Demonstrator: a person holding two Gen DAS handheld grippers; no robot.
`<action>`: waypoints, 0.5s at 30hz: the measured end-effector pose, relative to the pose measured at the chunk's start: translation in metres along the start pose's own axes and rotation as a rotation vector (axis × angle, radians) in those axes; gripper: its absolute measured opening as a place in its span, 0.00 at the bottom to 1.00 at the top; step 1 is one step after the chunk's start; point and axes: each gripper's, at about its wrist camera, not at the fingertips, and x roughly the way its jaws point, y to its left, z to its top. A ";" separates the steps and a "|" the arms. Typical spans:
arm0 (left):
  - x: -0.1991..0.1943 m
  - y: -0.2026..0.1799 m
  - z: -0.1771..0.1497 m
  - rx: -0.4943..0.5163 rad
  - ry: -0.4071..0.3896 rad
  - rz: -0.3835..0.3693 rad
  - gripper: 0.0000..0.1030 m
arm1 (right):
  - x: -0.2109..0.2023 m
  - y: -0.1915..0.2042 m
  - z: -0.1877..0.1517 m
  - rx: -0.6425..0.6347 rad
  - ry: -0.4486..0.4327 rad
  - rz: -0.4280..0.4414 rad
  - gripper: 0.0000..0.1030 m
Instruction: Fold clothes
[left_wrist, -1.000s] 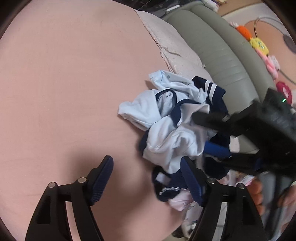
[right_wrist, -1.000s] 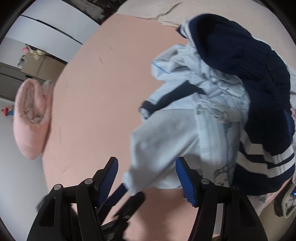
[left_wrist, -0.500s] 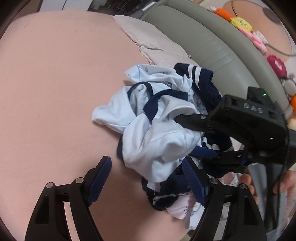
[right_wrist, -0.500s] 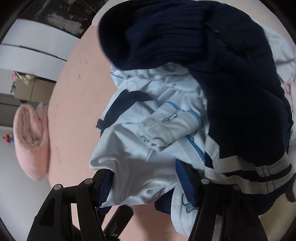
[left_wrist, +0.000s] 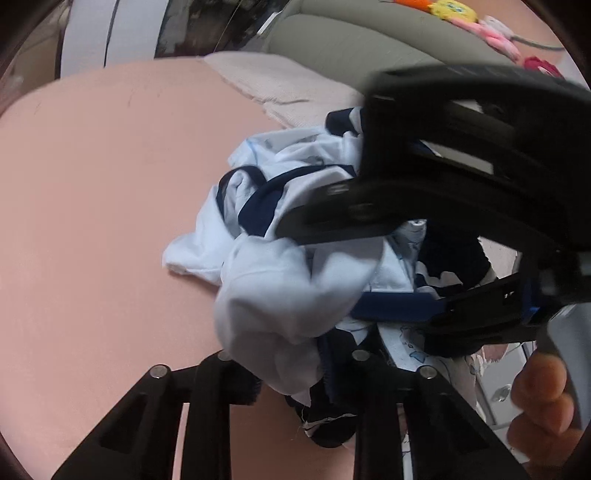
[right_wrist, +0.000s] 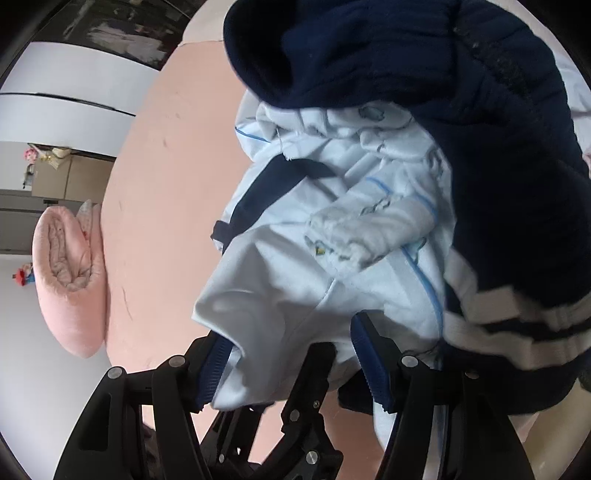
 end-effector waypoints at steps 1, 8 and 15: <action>0.000 0.002 0.000 -0.011 0.002 -0.007 0.18 | 0.002 0.003 -0.001 -0.005 0.006 0.003 0.62; 0.001 0.017 -0.002 -0.062 0.015 -0.060 0.12 | 0.011 0.003 0.003 0.022 0.017 -0.014 0.62; -0.005 0.007 -0.005 0.044 0.007 -0.056 0.12 | 0.011 -0.022 0.002 0.049 0.005 0.007 0.33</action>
